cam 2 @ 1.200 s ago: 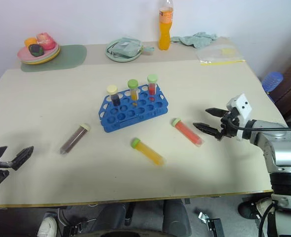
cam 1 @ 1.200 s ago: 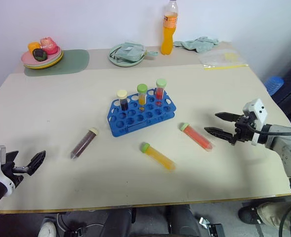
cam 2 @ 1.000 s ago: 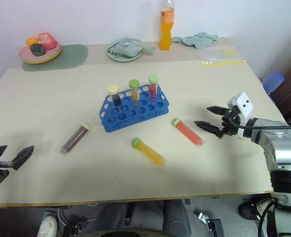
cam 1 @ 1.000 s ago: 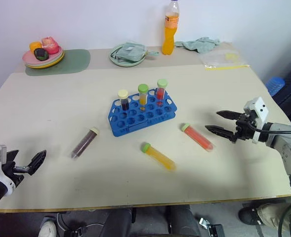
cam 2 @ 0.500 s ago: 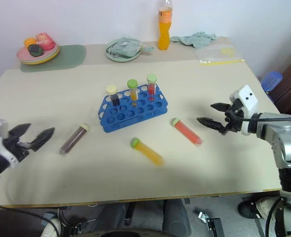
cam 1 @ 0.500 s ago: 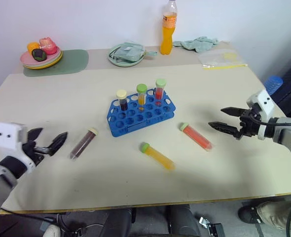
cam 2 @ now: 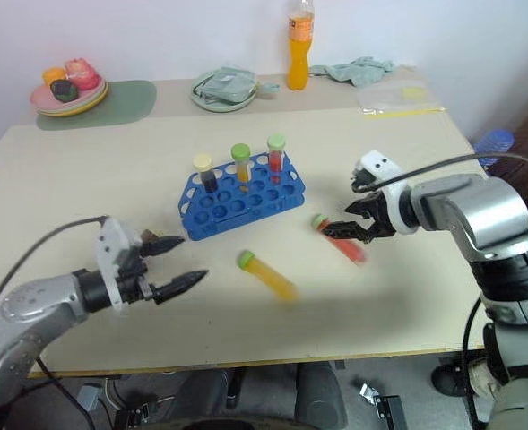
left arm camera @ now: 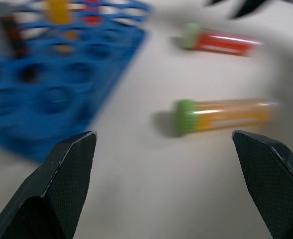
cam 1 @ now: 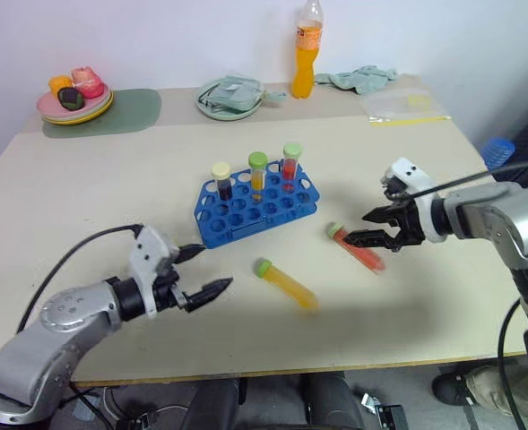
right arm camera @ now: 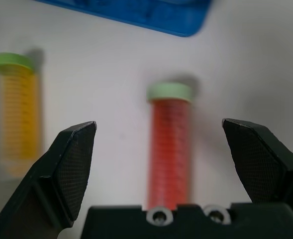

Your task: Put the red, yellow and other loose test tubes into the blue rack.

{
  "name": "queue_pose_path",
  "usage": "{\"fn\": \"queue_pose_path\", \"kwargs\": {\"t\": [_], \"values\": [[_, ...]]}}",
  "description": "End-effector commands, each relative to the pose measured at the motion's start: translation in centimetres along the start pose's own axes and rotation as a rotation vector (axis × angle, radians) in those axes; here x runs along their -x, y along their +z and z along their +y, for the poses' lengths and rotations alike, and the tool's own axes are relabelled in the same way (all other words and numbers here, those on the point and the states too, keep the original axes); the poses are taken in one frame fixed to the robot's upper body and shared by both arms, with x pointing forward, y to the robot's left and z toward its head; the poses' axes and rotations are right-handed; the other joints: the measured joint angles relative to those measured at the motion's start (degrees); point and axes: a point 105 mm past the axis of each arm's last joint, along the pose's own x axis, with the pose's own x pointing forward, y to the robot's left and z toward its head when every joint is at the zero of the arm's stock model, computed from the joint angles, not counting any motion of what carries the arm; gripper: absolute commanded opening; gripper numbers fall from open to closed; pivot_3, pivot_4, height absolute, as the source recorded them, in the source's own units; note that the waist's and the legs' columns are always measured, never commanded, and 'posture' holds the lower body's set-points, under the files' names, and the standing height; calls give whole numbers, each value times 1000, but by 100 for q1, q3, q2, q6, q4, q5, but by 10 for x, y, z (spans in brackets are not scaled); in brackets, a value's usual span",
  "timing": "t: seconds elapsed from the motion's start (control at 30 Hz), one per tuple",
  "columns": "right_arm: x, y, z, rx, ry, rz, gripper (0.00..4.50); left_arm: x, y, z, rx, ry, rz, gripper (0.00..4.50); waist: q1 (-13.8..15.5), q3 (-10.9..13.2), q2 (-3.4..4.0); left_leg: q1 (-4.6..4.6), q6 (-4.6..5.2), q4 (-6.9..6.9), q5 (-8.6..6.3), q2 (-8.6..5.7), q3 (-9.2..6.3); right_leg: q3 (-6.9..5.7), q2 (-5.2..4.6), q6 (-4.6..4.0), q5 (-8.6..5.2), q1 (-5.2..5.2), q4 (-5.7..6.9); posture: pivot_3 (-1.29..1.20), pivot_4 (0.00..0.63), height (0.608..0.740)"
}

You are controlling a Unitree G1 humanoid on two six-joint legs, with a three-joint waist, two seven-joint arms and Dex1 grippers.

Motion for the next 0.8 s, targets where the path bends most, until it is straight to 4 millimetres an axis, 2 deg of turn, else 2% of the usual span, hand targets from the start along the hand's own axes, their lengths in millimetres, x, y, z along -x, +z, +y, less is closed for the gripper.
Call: {"fn": "queue_pose_path", "kwargs": {"t": [0.03,0.17,0.37,0.47,0.63,0.67,0.8], "values": [[0,10,4,-45,19,44,4500,-8,-1,-28,-73,-126,10,4465,1,0,0,0,0,1,0,0,2,0,0,0,0,0,0,0,150,740],[-10,10,4,-88,16,131,4500,-15,0,-45,-77,-218,-17,4465,-2,0,0,-1,2,-2,-1,0,0,0,1,0,0,-3,-1,0,150,740],[-18,-1,5,-91,21,233,4500,-24,0,-59,-87,-261,-37,4465,-1,0,0,-5,4,-1,-2,-3,0,0,-2,4,2,-6,-2,0,150,740],[-21,-6,-1,-90,-1,261,3716,-26,1,-60,-81,-248,-45,4500,-3,0,0,-5,4,-1,-2,-2,0,-1,-1,6,3,-7,-1,0,150,740],[-22,-4,-5,-63,-12,269,1095,-27,2,-58,-84,-225,-46,4500,-15,0,1,-6,4,-2,-2,-2,1,0,1,14,7,-12,2,0,150,740],[-22,-3,-5,-54,-13,264,770,-27,2,-57,-85,-224,-45,4500,-12,0,1,-6,4,-2,-2,-2,1,0,1,14,7,-13,3,0,150,740],[-16,4,-7,44,-19,202,672,-26,3,-53,-81,-201,-45,4500,-7,1,1,-10,4,0,-2,-4,1,0,0,20,10,-14,3,0,150,740]]}}
